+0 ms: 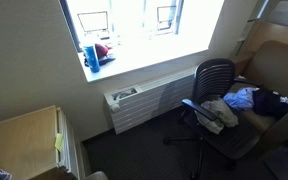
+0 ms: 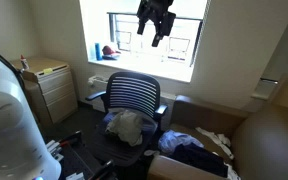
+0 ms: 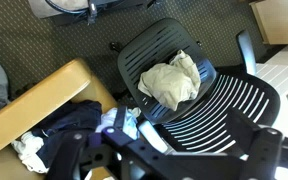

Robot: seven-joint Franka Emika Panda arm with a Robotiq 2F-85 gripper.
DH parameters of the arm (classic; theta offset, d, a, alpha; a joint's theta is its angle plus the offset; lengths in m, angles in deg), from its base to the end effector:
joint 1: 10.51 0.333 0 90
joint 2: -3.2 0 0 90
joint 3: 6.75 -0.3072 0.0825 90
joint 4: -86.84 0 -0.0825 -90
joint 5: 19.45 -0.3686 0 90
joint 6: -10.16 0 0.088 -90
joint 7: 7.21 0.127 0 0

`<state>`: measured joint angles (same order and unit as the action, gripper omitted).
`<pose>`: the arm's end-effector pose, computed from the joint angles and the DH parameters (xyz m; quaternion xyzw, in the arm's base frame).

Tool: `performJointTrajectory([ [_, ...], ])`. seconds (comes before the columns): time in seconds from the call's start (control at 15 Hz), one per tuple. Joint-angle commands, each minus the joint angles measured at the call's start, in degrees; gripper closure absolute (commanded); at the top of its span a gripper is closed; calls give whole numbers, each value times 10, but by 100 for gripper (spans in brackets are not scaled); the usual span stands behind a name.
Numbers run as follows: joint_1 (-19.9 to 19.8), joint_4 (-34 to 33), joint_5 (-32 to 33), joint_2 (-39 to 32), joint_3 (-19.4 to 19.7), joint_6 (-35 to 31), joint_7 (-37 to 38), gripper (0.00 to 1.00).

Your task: Take the black cloth from the brown chair to the black chair

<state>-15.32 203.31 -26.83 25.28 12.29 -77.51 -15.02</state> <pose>0.3761 -0.1682 0.5599 -0.9819 0.1245 0.0328 0.1388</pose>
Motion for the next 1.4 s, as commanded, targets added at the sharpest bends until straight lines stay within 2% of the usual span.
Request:
performJointTrajectory([
  [0.0, -22, -2, -6, -4, -17, 3, -7, 0],
  [0.13, -36, 65, 10, -12, -29, -126, 32, 0],
  [0.27, -50, 125, 20, -22, -33, -207, 72, 0],
  [0.4, -54, 171, 22, -47, -24, -300, 48, 0],
  [0.53, -63, 203, 4, -94, -16, -399, 59, 0],
  [0.67, -69, 211, -10, -149, -12, -443, 67, 0],
  [0.73, -70, 206, 5, -104, -22, -404, 64, 0],
  [0.93, -74, 213, -4, -154, -20, -440, 65, 0],
  [1.0, -75, 222, -8, -148, -20, -463, 68, 0],
  [1.07, -72, 225, -22, -173, -22, -493, 89, 0],
  [1.13, -70, 238, -36, -207, -26, -553, 124, 0],
  [1.33, -59, 279, -76, -270, -42, -669, 169, 0],
])
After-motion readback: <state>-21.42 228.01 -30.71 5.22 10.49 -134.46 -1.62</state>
